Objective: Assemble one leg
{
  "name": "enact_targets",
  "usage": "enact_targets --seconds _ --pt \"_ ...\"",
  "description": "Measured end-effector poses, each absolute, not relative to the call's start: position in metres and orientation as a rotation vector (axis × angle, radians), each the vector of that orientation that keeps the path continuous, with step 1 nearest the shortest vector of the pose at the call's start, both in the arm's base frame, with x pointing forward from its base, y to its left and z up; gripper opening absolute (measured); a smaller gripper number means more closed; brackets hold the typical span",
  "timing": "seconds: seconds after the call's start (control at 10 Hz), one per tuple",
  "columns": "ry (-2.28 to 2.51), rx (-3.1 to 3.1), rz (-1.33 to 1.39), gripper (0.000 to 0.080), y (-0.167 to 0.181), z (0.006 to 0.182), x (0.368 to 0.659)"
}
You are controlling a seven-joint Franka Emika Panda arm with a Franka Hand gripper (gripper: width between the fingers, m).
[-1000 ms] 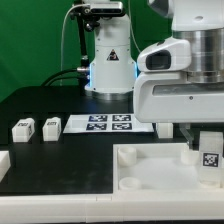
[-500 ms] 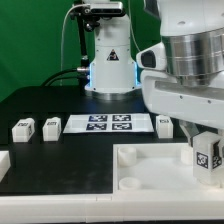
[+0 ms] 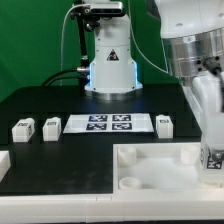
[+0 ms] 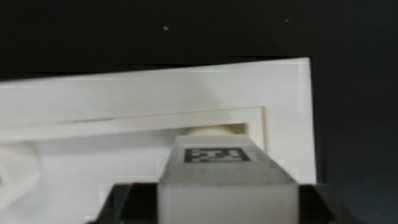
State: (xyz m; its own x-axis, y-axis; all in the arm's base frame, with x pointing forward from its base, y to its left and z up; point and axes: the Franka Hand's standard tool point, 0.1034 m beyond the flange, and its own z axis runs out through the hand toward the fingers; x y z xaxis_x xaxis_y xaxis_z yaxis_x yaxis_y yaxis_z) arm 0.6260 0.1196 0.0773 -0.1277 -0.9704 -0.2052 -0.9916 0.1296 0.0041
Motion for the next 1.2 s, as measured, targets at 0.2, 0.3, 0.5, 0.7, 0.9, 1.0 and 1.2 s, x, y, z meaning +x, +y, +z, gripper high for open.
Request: enact_targets --seconds 0.2,0.3,0.5,0.7,0.9,1.0,1.2 --pt "2.11 -2.096 0.192 0.0364 0.121 0.077 0.626" --pt "1.978 -2.213 0.181 0.0536 0.124 0.077 0.625" --pt "1.737 -2.416 0.179 0.063 0.13 0.082 0.625" --pt "1.458 -2.582 0.149 0.0648 0.128 0.081 0.626" --pt "1.185 -2.717 0.123 0.0649 0.125 0.081 0.625" --pt "0.904 -2.855 0.11 0.0649 0.114 0.079 0.623" --pt "0.482 -3.017 0.067 0.0649 0.111 0.081 0.625"
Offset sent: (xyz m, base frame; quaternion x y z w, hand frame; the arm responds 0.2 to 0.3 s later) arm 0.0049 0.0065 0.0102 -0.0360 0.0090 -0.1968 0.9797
